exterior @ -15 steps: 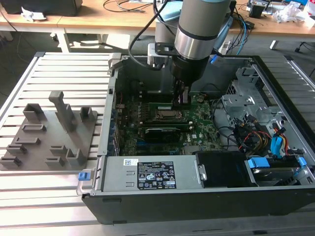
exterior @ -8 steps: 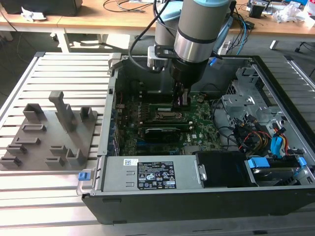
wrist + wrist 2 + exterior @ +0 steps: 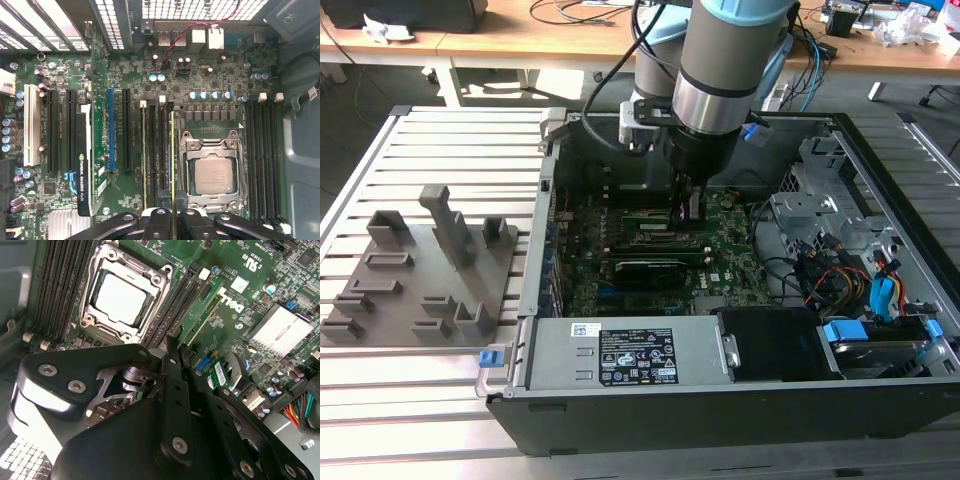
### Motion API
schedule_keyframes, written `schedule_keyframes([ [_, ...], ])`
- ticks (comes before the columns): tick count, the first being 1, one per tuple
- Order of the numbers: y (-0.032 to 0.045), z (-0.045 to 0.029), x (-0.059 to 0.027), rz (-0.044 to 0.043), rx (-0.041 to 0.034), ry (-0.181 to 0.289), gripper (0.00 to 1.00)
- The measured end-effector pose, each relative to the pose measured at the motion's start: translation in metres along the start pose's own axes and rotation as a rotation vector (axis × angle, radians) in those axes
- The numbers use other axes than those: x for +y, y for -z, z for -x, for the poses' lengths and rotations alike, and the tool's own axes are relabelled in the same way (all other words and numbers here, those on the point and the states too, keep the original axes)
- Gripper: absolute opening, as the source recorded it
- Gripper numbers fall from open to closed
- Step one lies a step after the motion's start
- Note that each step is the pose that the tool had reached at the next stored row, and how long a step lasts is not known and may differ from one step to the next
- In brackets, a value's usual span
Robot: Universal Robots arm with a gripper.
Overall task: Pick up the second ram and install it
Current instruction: 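Insert the second ram into the second slot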
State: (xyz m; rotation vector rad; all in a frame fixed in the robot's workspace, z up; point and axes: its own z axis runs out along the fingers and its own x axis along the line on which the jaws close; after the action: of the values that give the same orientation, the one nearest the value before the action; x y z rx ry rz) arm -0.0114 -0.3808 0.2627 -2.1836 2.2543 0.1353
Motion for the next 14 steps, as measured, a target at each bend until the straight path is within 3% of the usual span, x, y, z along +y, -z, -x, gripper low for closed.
schedule_keyframes([
  [2,-0.0025,-0.0028,0.0012,0.0000,0.0001,0.000,0.14],
  [4,-0.0076,-0.0052,0.0083,0.0000,0.0001,0.000,0.14],
  [8,-0.0154,-0.0057,0.0089,0.0001,0.0009,0.002,0.14],
  [11,-0.0226,-0.0061,0.0104,0.0003,0.0055,0.006,0.14],
  [13,-0.0255,-0.0048,0.0104,-0.0001,0.0228,0.007,0.14],
  [14,-0.0274,-0.0027,0.0104,-0.0002,0.0278,0.007,0.14],
])
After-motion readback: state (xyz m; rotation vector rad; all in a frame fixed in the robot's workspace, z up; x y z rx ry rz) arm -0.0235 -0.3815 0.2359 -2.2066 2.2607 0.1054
